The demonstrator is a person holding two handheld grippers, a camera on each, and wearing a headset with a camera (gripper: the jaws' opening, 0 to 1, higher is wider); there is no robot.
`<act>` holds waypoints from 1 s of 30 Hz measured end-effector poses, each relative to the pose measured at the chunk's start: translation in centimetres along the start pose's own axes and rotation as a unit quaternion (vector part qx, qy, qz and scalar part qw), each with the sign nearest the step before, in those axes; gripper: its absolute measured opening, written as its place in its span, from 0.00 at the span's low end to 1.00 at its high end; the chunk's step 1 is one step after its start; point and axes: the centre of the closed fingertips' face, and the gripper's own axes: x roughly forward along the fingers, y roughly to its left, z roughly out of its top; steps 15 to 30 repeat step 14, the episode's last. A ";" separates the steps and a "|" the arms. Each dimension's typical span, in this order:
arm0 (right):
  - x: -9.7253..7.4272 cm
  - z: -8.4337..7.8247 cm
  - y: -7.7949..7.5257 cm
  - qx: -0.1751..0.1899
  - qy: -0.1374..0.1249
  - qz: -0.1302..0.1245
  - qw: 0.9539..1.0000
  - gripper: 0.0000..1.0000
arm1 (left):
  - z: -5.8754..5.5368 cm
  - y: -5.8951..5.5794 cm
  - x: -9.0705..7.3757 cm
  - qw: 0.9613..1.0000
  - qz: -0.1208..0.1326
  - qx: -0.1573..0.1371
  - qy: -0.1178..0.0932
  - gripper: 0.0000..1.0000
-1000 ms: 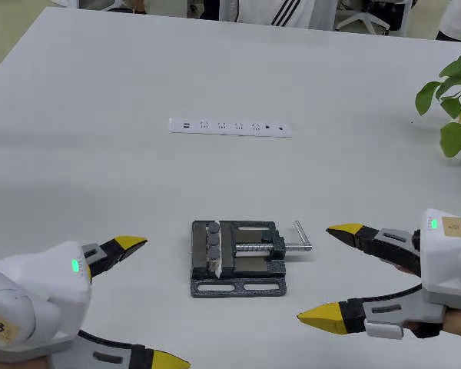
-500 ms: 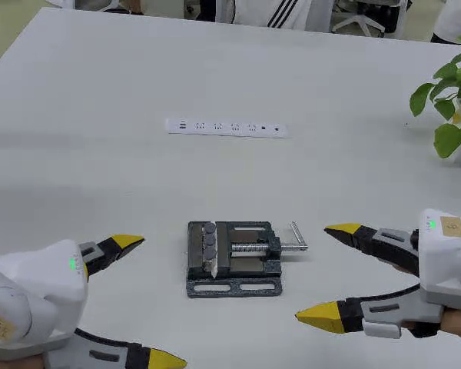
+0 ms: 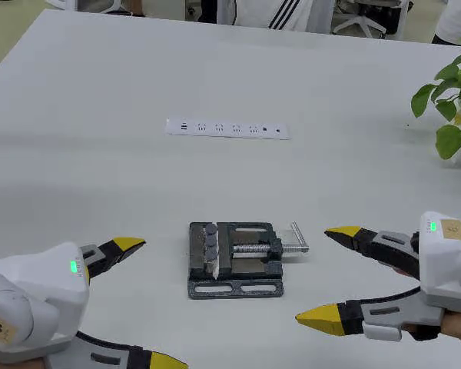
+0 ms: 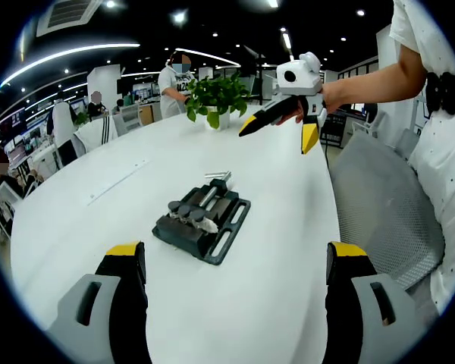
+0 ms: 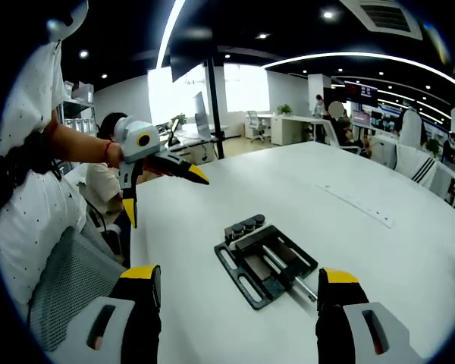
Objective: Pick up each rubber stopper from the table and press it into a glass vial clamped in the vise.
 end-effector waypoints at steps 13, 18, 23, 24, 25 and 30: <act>0.0 0.1 0.2 -0.002 0.004 0.002 1.000 0.83 | 0.2 0.0 -0.1 1.000 0.000 0.001 -0.002 0.99; 0.0 0.1 0.2 -0.003 0.003 0.003 1.000 0.82 | 0.2 0.0 -0.1 1.000 0.001 0.001 -0.002 0.99; 0.0 0.1 0.2 -0.003 0.003 0.003 1.000 0.82 | 0.2 0.0 -0.1 1.000 0.001 0.001 -0.002 0.99; 0.0 0.1 0.2 -0.003 0.003 0.003 1.000 0.82 | 0.2 0.0 -0.1 1.000 0.001 0.001 -0.002 0.99; 0.0 0.1 0.2 -0.003 0.003 0.003 1.000 0.82 | 0.2 0.0 -0.1 1.000 0.001 0.001 -0.002 0.99; 0.0 0.1 0.2 -0.003 0.003 0.003 1.000 0.82 | 0.2 0.0 -0.1 1.000 0.001 0.001 -0.002 0.99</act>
